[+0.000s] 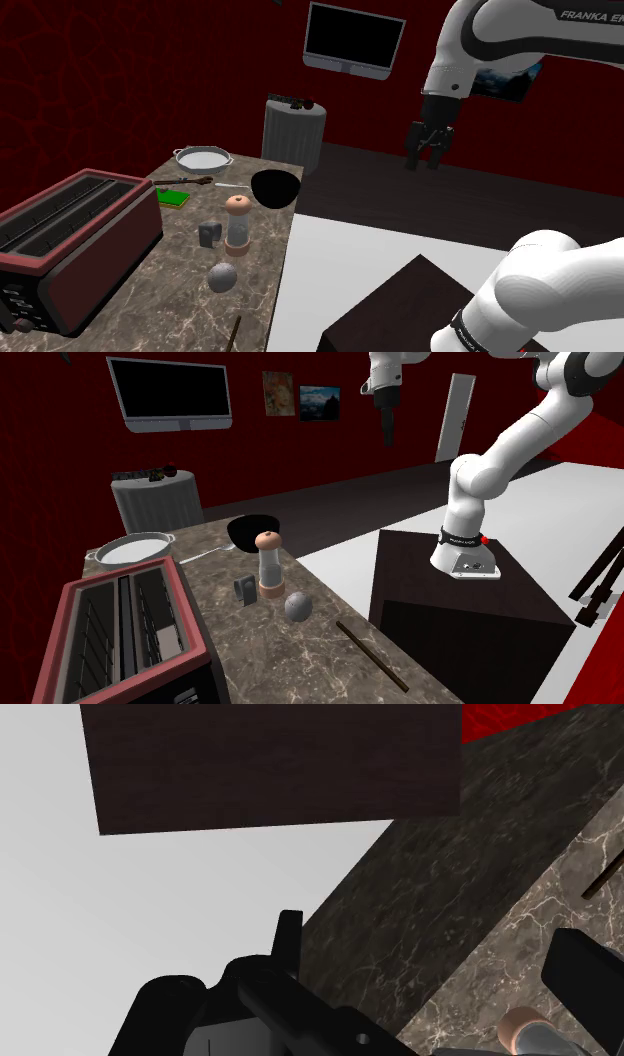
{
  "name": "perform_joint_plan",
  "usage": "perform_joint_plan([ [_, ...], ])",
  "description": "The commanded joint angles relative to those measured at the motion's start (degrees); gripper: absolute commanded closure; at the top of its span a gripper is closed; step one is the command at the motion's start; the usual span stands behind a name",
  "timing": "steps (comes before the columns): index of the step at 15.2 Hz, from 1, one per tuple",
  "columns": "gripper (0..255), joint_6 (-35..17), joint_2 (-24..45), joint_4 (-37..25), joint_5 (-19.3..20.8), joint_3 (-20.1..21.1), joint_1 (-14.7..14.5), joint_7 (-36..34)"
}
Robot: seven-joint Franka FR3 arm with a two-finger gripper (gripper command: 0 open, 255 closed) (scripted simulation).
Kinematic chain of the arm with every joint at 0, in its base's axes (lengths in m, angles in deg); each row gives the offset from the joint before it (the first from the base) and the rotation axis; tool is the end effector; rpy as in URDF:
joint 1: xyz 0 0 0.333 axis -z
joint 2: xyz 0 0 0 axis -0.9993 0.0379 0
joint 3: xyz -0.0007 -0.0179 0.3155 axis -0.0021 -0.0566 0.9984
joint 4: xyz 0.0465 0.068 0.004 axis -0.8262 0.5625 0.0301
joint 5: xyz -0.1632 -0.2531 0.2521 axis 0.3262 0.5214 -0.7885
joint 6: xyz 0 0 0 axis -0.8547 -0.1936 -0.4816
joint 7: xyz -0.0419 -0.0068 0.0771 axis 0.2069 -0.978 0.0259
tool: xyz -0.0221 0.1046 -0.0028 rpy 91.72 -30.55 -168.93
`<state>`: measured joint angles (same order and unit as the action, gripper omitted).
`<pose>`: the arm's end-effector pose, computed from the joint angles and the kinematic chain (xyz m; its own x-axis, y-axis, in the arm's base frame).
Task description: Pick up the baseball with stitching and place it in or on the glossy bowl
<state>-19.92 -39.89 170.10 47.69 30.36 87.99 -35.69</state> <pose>0.2999 0.0011 0.5715 0.9802 -0.0932 -0.1745 -0.1155 -0.9858 -0.1218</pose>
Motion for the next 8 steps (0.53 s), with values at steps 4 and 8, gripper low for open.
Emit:
perform_joint_plan([
  [4, 0, -4.4, 2.2, 1.9, -2.4, 2.9, -1.1, -2.8],
  [8, 0, -10.5, 6.3, 3.4, -5.5, 6.8, -2.7, -6.2],
])
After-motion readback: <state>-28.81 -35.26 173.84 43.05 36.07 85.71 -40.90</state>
